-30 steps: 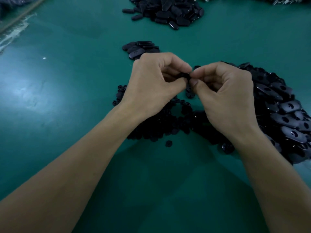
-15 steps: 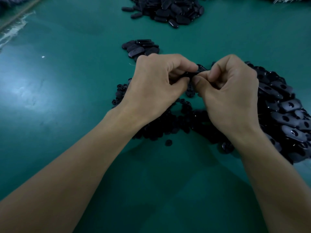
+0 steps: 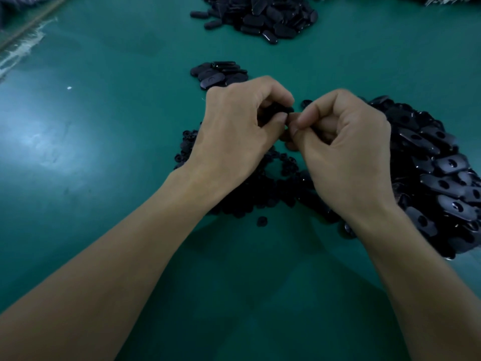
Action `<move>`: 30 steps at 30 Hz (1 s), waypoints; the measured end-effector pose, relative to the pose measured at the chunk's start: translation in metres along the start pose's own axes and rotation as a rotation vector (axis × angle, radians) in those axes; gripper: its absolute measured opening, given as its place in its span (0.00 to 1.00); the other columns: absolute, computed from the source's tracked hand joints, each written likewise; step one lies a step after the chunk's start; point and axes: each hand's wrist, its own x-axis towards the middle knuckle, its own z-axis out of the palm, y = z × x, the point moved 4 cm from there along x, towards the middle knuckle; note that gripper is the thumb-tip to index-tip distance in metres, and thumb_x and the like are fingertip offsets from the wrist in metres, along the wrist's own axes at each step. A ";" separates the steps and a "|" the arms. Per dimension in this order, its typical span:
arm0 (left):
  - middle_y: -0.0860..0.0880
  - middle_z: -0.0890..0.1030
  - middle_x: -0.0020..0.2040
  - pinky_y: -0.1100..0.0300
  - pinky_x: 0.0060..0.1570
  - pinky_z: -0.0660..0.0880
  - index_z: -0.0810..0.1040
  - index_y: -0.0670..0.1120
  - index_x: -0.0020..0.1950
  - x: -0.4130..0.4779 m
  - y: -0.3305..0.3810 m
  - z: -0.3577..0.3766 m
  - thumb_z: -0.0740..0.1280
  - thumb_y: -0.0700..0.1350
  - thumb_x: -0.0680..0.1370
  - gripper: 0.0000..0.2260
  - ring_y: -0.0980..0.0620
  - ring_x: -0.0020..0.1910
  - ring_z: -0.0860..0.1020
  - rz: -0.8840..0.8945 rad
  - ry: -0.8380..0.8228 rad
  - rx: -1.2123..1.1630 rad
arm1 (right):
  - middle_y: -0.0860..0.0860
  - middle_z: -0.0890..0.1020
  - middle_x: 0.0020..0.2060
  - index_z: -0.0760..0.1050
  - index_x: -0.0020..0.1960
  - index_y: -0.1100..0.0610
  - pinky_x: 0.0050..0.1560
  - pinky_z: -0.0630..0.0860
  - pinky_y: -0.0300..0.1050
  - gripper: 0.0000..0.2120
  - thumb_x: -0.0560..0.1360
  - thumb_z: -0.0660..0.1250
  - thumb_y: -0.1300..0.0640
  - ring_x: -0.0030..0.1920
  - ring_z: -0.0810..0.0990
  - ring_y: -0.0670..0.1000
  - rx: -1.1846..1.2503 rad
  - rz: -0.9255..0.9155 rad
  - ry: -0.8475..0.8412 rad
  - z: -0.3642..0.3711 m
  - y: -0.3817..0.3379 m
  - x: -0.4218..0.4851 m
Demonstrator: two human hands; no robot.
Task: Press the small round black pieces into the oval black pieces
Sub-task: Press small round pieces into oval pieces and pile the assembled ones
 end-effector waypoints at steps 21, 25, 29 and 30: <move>0.53 0.86 0.40 0.61 0.47 0.81 0.82 0.51 0.49 0.003 -0.007 0.001 0.75 0.36 0.74 0.10 0.58 0.41 0.85 -0.200 -0.139 -0.414 | 0.42 0.85 0.35 0.80 0.45 0.47 0.37 0.75 0.31 0.08 0.75 0.74 0.60 0.36 0.83 0.41 0.287 0.102 -0.086 -0.005 0.018 0.013; 0.53 0.86 0.40 0.61 0.48 0.82 0.83 0.52 0.48 0.004 -0.007 0.001 0.75 0.36 0.74 0.11 0.57 0.42 0.85 -0.201 -0.159 -0.407 | 0.42 0.85 0.34 0.80 0.44 0.47 0.36 0.75 0.31 0.09 0.75 0.74 0.61 0.34 0.83 0.42 0.284 0.076 -0.098 -0.007 0.017 0.013; 0.53 0.86 0.40 0.59 0.49 0.82 0.83 0.51 0.49 0.003 -0.008 0.001 0.75 0.36 0.74 0.11 0.56 0.42 0.85 -0.209 -0.172 -0.410 | 0.42 0.85 0.34 0.80 0.45 0.48 0.36 0.76 0.32 0.09 0.75 0.74 0.62 0.34 0.83 0.42 0.277 0.080 -0.109 -0.007 0.018 0.014; 0.53 0.86 0.40 0.59 0.49 0.82 0.83 0.51 0.49 0.004 -0.008 0.001 0.75 0.35 0.74 0.11 0.57 0.41 0.85 -0.211 -0.171 -0.413 | 0.42 0.85 0.34 0.81 0.45 0.48 0.37 0.76 0.32 0.09 0.75 0.73 0.62 0.34 0.83 0.42 0.274 0.078 -0.108 -0.007 0.018 0.014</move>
